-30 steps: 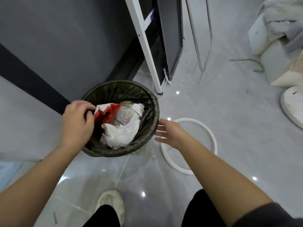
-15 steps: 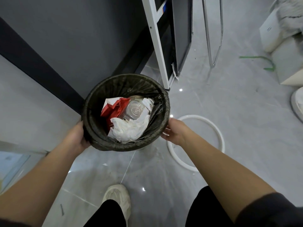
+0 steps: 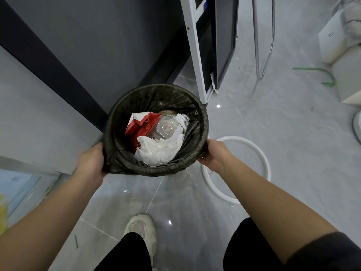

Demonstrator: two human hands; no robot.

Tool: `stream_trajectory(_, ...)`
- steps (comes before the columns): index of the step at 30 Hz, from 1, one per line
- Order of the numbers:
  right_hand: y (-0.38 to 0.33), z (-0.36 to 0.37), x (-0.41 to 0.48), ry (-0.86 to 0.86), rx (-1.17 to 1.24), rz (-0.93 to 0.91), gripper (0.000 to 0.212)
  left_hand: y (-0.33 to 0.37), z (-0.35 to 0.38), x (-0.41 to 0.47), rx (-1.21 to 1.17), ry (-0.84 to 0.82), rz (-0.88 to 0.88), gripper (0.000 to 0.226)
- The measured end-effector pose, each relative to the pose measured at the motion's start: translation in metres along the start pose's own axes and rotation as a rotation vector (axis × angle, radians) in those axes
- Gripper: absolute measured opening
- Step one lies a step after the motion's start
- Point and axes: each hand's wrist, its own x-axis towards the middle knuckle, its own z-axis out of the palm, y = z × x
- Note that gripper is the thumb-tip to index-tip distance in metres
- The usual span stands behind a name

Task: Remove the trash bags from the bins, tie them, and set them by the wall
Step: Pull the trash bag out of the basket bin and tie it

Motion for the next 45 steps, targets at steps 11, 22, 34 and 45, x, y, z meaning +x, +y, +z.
stream_trajectory(11,0.006,-0.028,-0.012,-0.357,-0.336,0.236,0.018,0.003,0.001,-0.052,0.132,-0.147,0.019,0.010)
stream_trajectory(22,-0.011,-0.042,-0.033,-0.263,-0.113,0.110,0.022,0.023,0.012,-0.075,-0.188,-0.295,-0.008,0.015)
stream_trajectory(34,-0.038,-0.014,-0.033,-0.196,0.060,-0.543,0.022,0.045,0.004,-0.044,-0.049,-0.005,0.335,0.023)
stream_trajectory(45,-0.070,0.022,-0.010,0.024,-0.584,-0.360,0.054,0.072,0.016,0.012,0.363,-0.100,-0.086,0.050)
